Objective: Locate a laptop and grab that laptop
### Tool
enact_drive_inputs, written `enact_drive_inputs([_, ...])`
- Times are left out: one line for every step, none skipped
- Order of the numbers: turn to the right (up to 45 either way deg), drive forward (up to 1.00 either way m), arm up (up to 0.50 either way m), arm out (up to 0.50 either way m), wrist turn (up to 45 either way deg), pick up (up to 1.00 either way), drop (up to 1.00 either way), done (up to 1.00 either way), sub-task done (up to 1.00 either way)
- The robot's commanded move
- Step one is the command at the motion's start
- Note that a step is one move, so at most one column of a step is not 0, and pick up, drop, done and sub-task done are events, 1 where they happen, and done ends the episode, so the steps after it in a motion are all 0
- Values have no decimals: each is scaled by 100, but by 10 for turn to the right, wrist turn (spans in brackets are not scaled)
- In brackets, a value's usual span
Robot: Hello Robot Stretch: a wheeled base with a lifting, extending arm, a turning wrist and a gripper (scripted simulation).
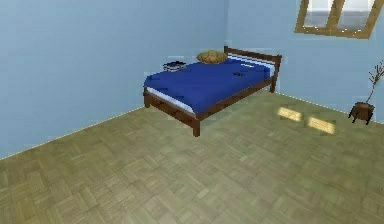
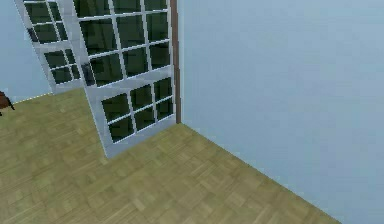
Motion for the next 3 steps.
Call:
enact_drive_inputs([-90, 0, 0, 0, 0, 0, 0, 0, 0])
enact_drive_inputs([0, 5, 0, 0, 0, 0, 0, 0, 0])
enact_drive_inputs([450, 0, 0, 0, 0, 0, 0, 0, 0])
